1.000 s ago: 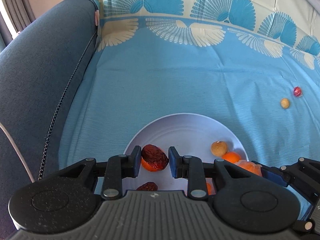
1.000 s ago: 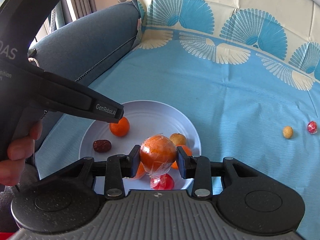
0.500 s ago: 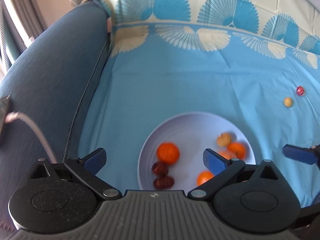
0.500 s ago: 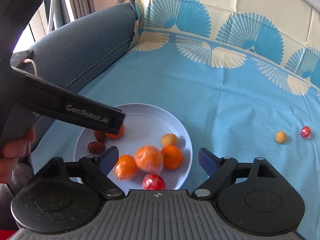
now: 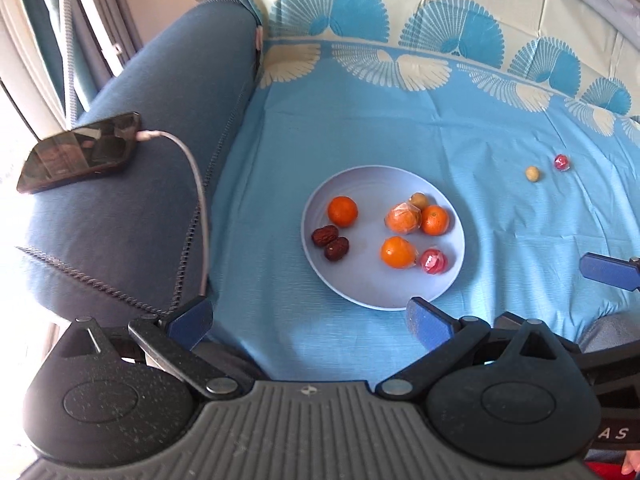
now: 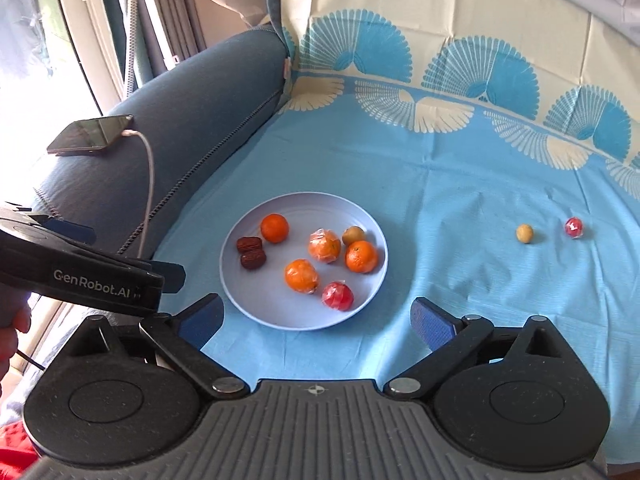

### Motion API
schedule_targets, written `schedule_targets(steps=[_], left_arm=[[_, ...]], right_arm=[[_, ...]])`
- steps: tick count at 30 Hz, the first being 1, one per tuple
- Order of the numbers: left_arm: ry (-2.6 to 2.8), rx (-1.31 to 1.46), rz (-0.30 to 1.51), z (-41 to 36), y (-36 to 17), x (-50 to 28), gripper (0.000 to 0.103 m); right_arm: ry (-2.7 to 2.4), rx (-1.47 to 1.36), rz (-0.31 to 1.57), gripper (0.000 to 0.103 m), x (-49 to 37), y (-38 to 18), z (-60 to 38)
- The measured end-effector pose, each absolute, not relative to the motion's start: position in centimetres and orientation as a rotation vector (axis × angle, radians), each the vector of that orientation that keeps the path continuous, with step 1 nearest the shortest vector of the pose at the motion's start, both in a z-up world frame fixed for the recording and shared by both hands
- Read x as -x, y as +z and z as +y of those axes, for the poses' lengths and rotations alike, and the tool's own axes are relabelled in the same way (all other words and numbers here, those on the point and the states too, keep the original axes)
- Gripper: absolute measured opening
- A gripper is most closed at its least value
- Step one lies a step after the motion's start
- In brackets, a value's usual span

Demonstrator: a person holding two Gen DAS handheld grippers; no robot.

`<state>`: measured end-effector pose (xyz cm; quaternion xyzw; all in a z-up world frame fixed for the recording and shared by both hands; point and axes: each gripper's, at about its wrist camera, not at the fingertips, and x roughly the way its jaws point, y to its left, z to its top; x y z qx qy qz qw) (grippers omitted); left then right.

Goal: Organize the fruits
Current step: 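Lift both tools back from the plate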

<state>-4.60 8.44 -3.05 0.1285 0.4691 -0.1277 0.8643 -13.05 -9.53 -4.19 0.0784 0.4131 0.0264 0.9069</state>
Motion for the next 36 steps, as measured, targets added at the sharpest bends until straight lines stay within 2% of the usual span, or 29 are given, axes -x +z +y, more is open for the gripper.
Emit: schedule_targets(steps=[18, 36], left_arm=[[-0.258, -0.277, 0.899, 10.9, -0.2, 11.7, 0.103], [-0.268, -0.311, 0.892, 10.2, -0.1, 12.4, 0.103]], right_arm=[[0.024, -0.094, 0.73, 0.1, 20.9, 0.1, -7.2], [0.016, -0.09, 0.719, 0.1, 21.3, 0.4, -7.1]])
